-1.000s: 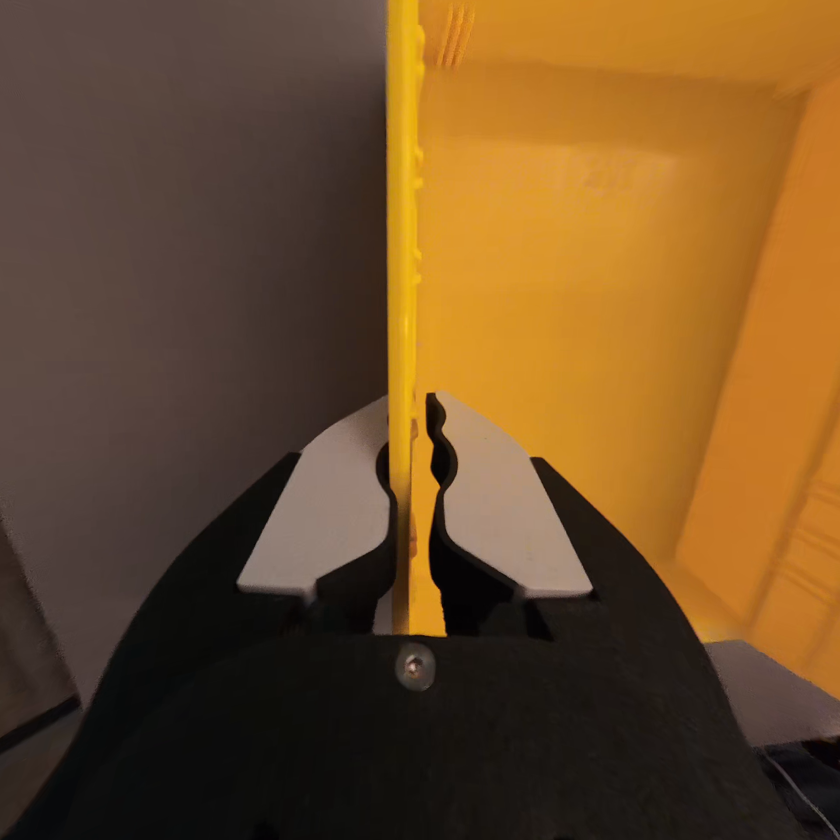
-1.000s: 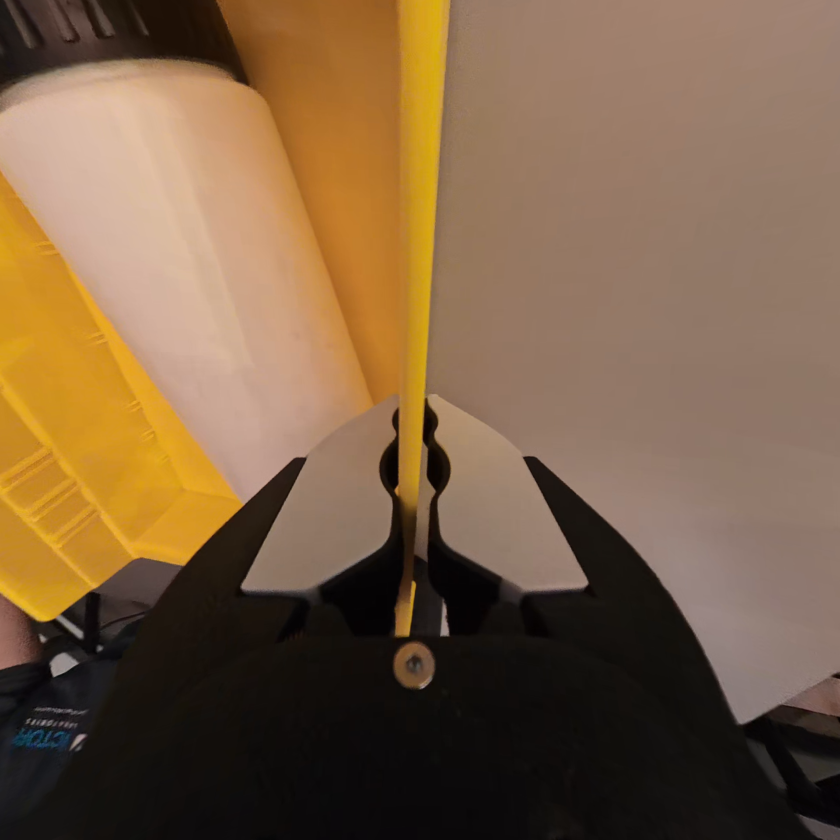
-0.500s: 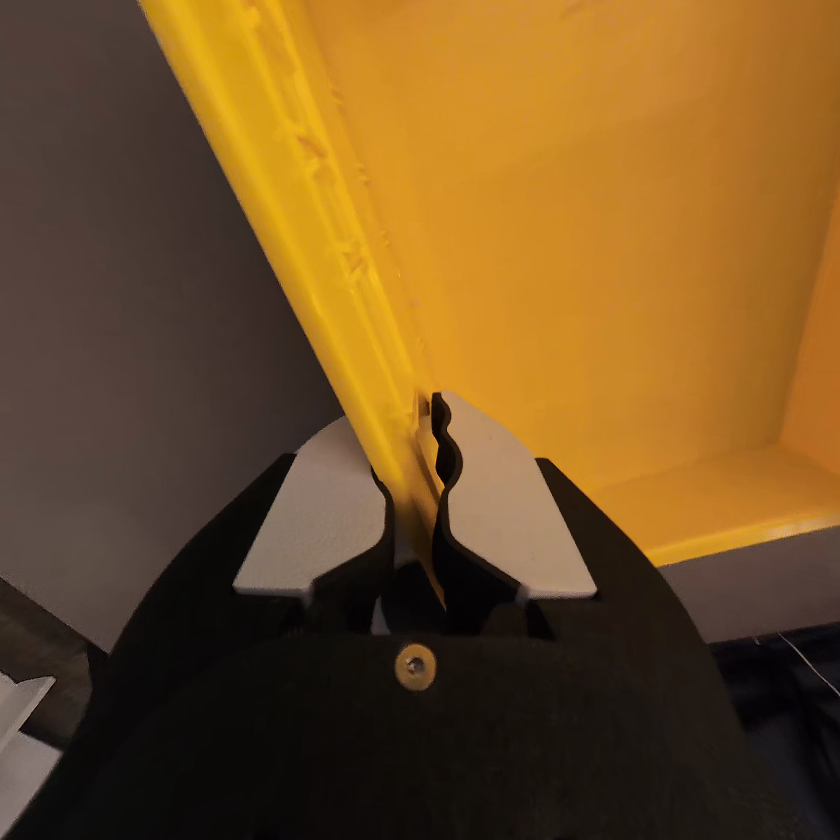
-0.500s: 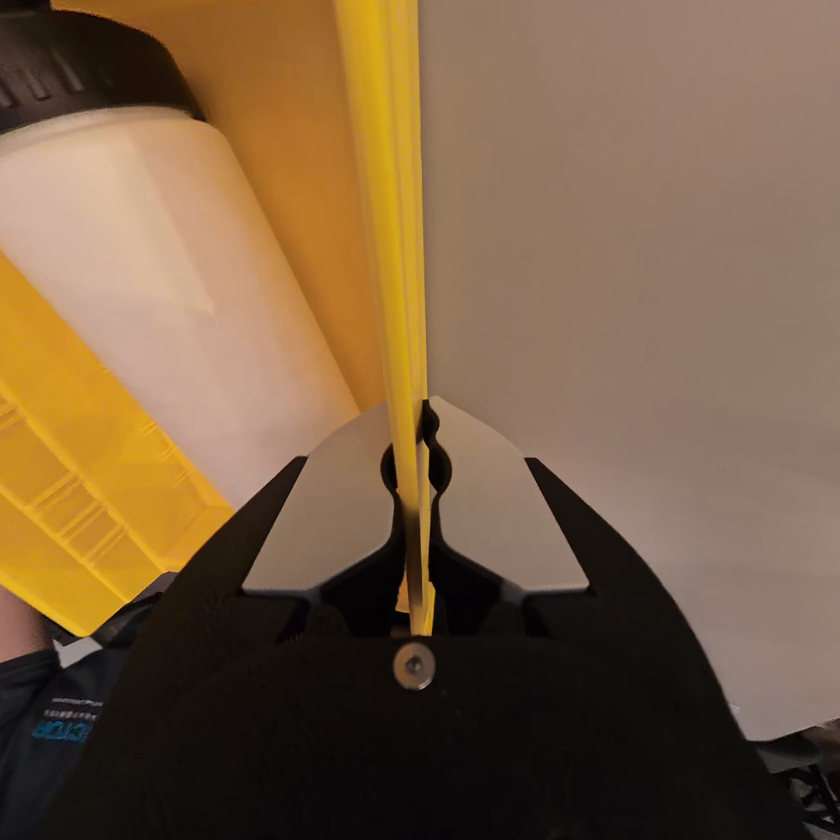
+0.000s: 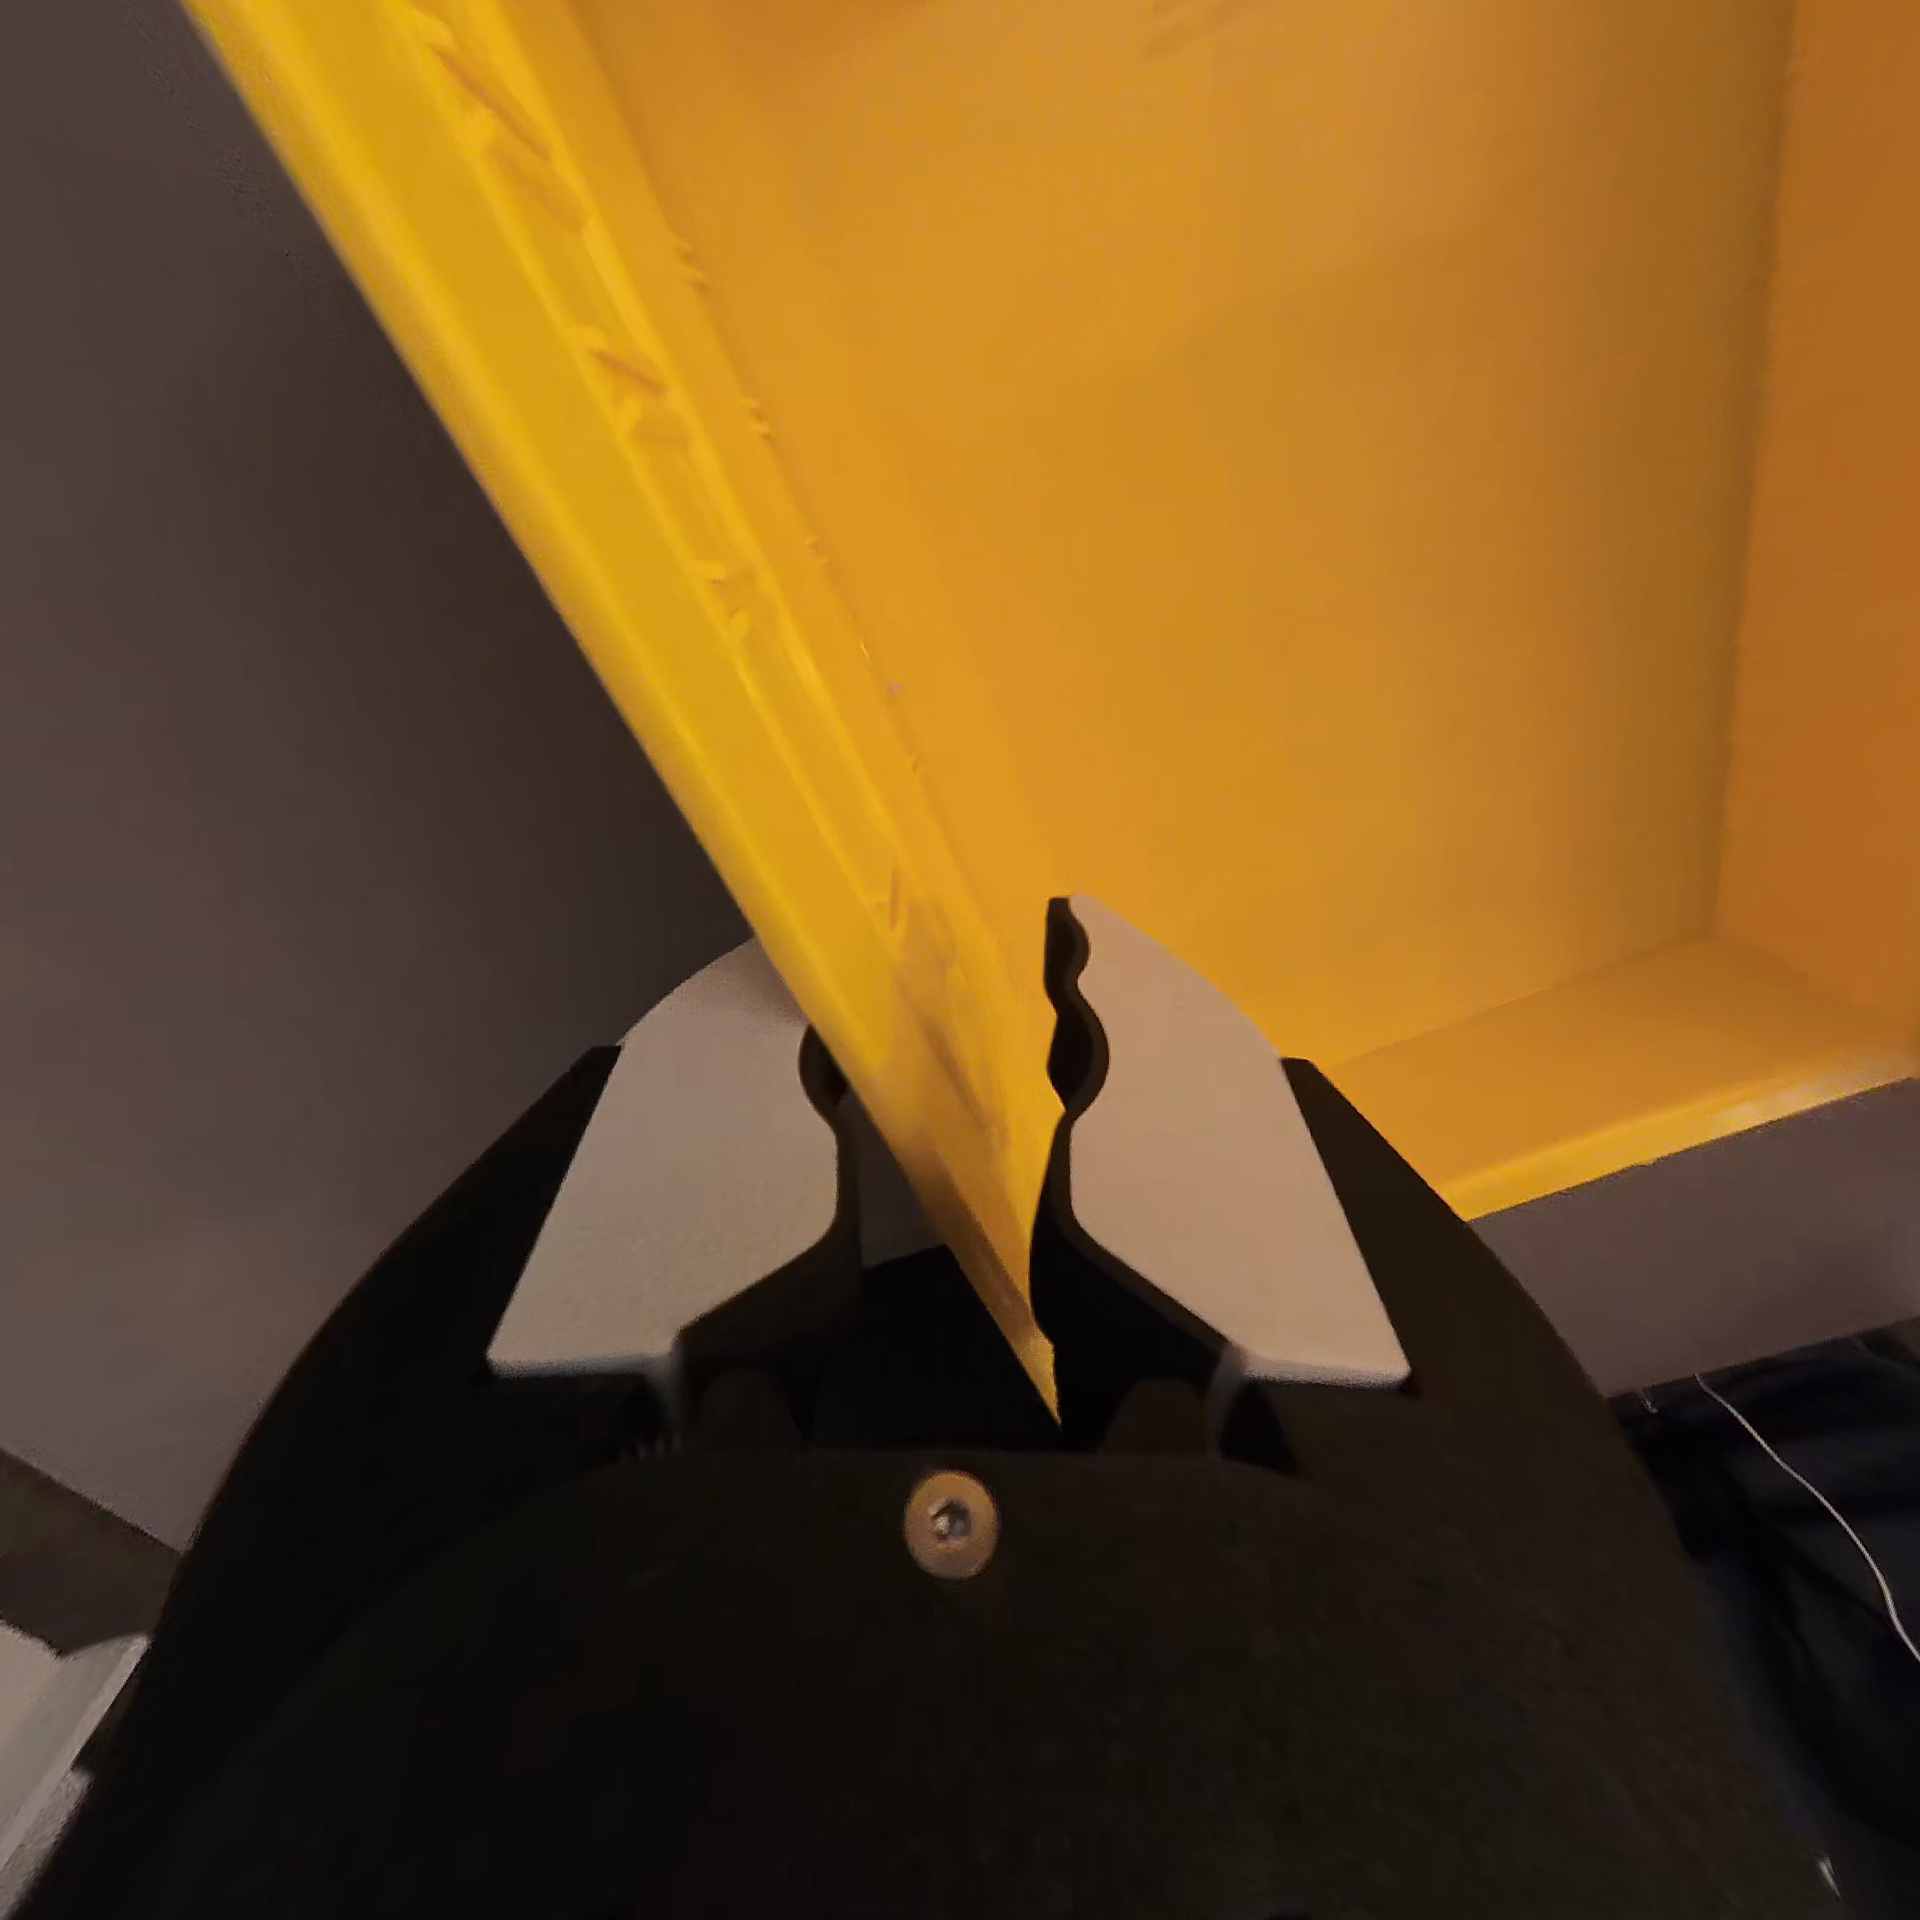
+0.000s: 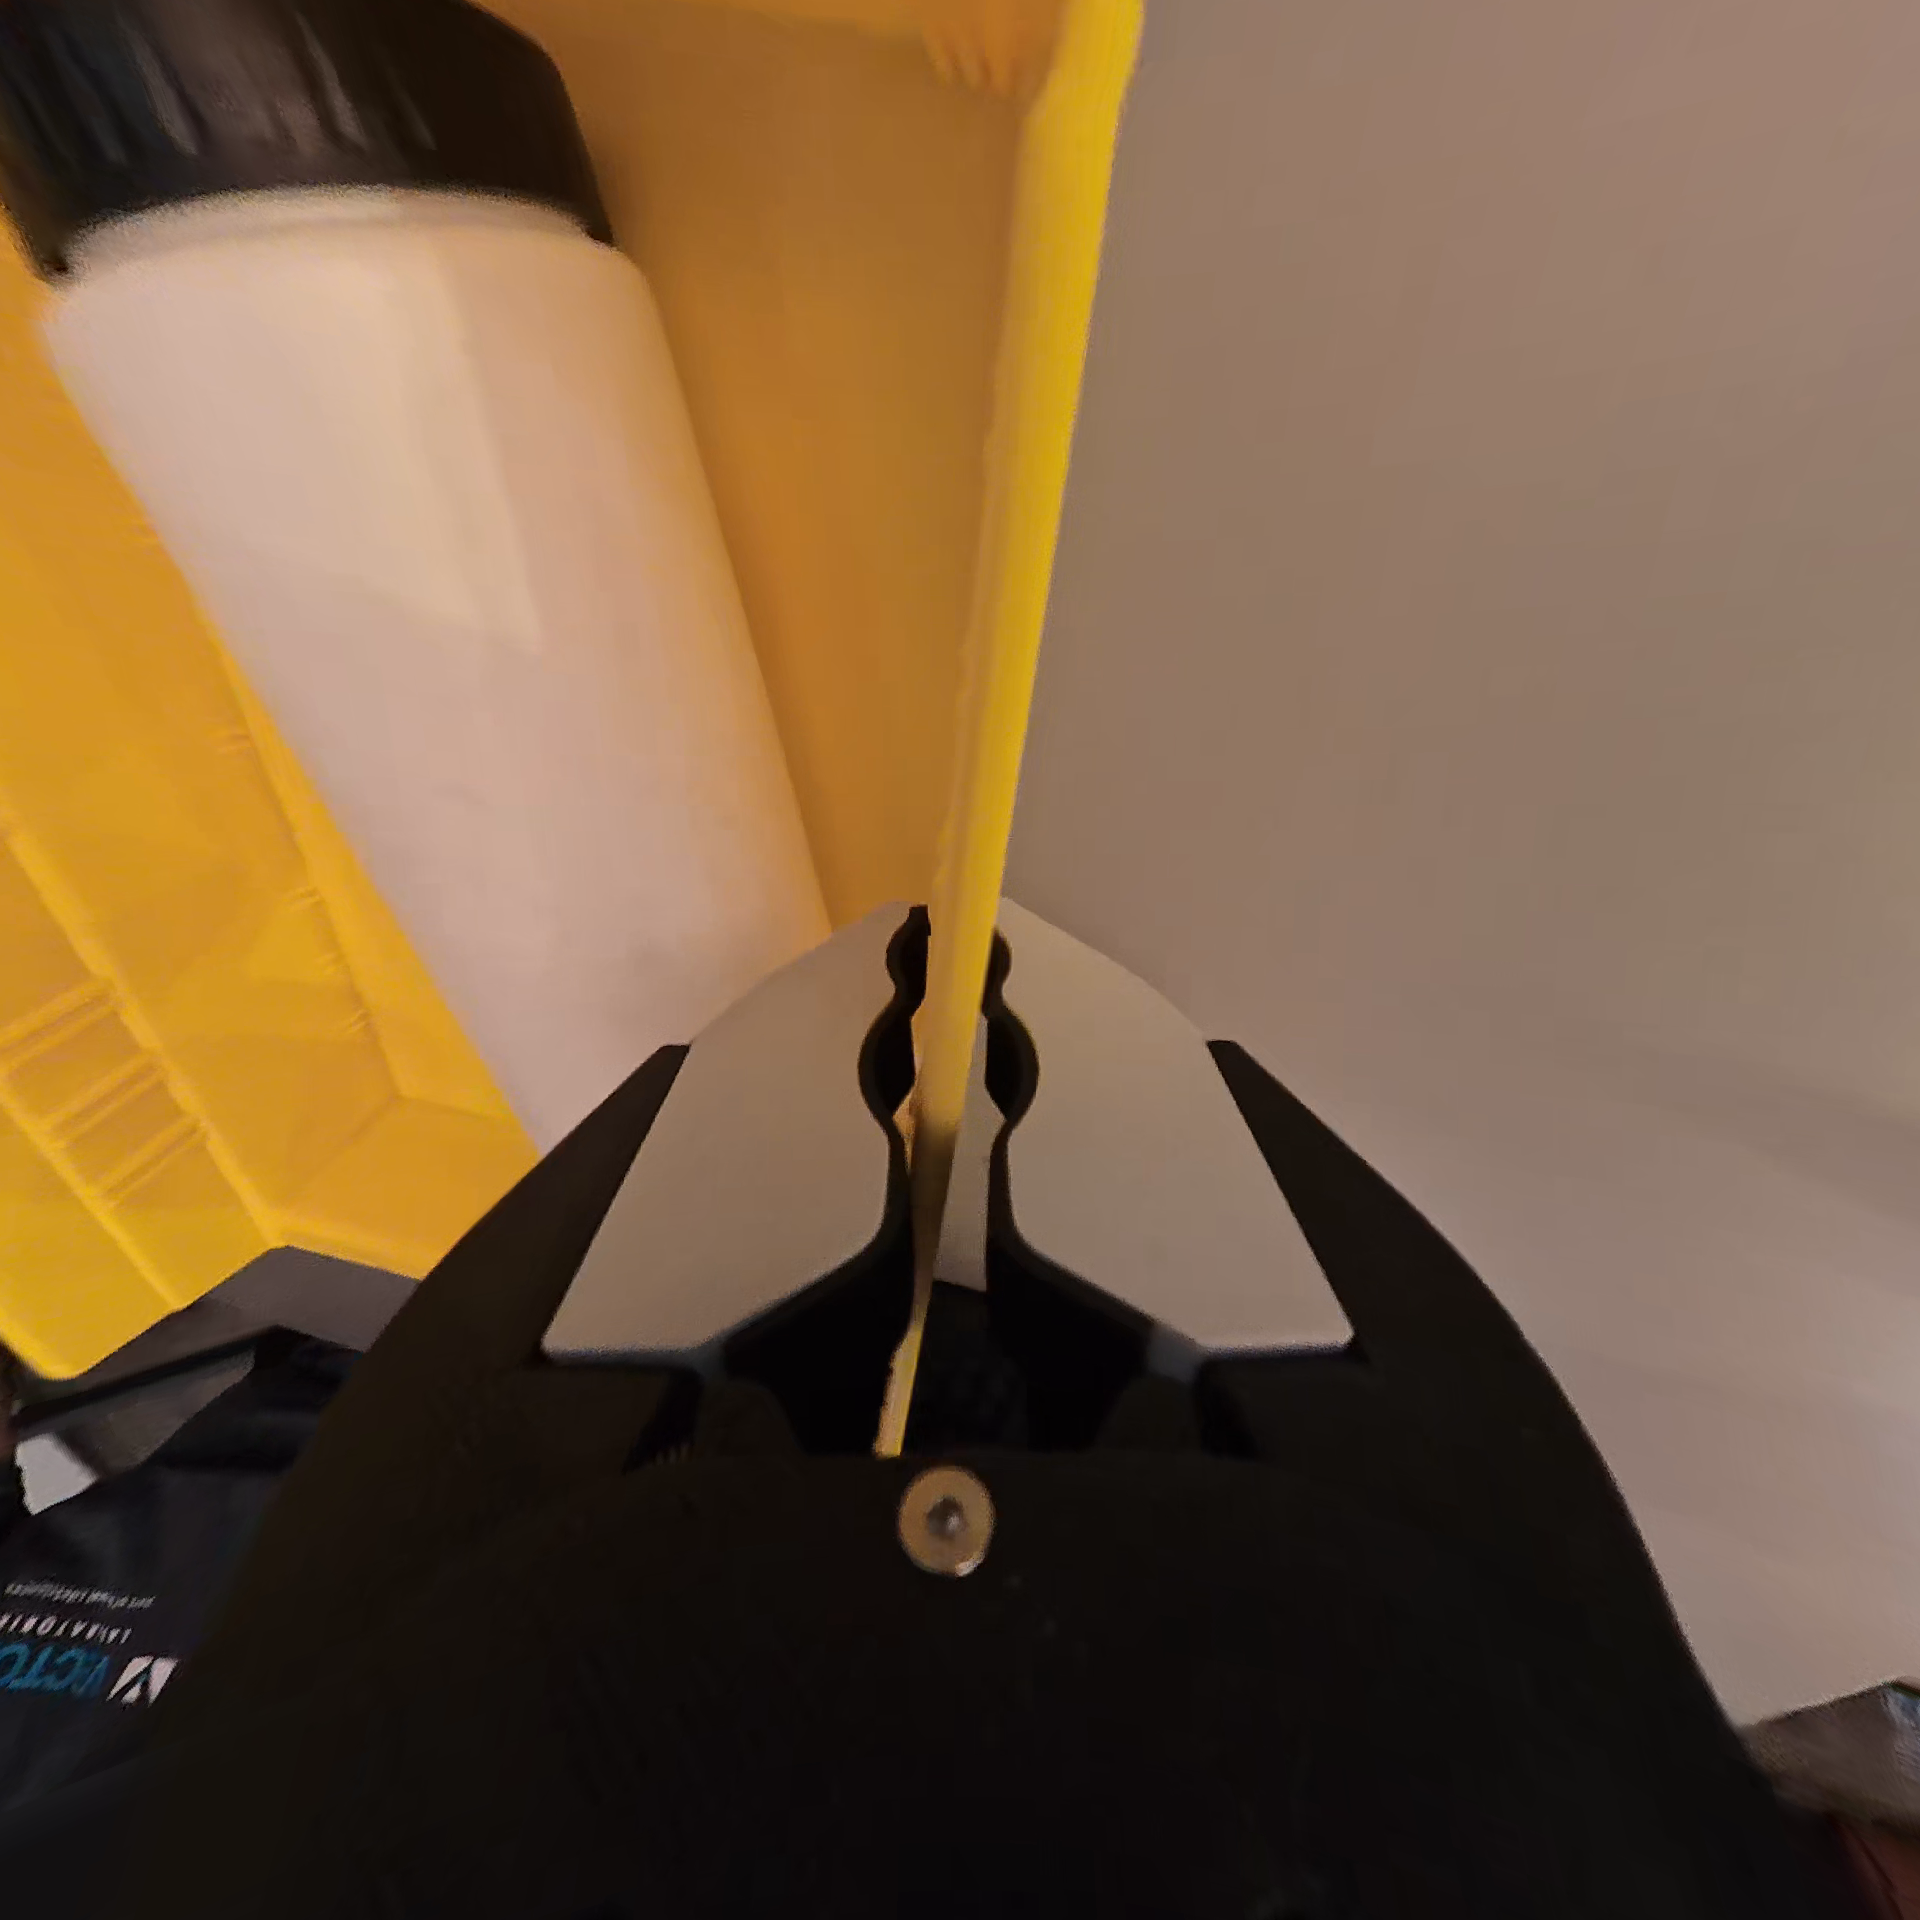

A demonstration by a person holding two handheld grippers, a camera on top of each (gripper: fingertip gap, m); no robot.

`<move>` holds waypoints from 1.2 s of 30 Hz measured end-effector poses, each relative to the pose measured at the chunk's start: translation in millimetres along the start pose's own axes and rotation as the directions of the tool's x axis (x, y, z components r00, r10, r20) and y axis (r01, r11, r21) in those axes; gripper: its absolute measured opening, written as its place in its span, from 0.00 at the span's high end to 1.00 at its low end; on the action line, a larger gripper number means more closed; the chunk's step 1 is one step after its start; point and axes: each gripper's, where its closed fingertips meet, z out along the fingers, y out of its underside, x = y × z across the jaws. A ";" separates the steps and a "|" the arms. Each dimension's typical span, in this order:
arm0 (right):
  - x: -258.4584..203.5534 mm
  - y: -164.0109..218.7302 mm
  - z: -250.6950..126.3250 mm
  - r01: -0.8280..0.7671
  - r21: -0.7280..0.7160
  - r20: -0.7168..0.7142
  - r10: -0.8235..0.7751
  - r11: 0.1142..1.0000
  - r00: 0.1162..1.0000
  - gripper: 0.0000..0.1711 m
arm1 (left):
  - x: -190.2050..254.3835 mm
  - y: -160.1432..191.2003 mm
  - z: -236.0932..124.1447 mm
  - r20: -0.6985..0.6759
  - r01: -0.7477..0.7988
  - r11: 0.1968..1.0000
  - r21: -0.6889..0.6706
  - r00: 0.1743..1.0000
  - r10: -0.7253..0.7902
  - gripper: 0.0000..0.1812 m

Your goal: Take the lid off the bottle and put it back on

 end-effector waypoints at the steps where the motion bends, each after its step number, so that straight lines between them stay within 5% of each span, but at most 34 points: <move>1: 0.5 -5.2 -6.6 0.002 0.044 -0.003 -0.002 0.999 1.000 0.94 | -0.9 -1.8 -5.5 0.008 -0.003 1.000 0.024 1.000 0.003 0.79; 5: 4.8 -22.9 -52.5 0.009 0.281 -0.042 0.003 0.960 0.999 0.90 | -0.1 -10.2 -40.6 0.029 -0.030 0.984 0.176 0.999 0.026 0.78; 9: -13.7 -32.5 -113.7 0.054 0.561 -0.082 -0.010 0.826 0.997 0.91 | 2.5 -19.7 -93.8 0.074 -0.076 0.910 0.408 0.996 0.050 0.76; 17: -199.5 -5.7 -104.5 0.350 0.668 0.072 -0.525 0.657 0.848 0.91 | 8.0 -16.8 -178.5 0.107 -0.133 0.673 0.727 0.991 0.080 0.70; 24: -272.5 8.8 -16.1 0.470 0.444 0.064 -0.551 0.762 0.832 0.84 | 17.5 -13.0 -209.4 0.027 -0.110 0.544 0.832 0.987 0.158 0.70; 31: -254.2 -26.4 -11.7 0.433 0.368 -0.213 -0.379 0.823 0.901 0.79 | 25.0 -1.9 -212.5 0.000 -0.118 0.544 0.831 0.977 0.212 0.69; 36: -258.9 -34.5 10.9 0.384 0.276 -0.164 -0.350 0.881 0.922 0.79 | 28.7 0.1 -217.4 -0.012 -0.117 0.525 0.843 0.972 0.235 0.69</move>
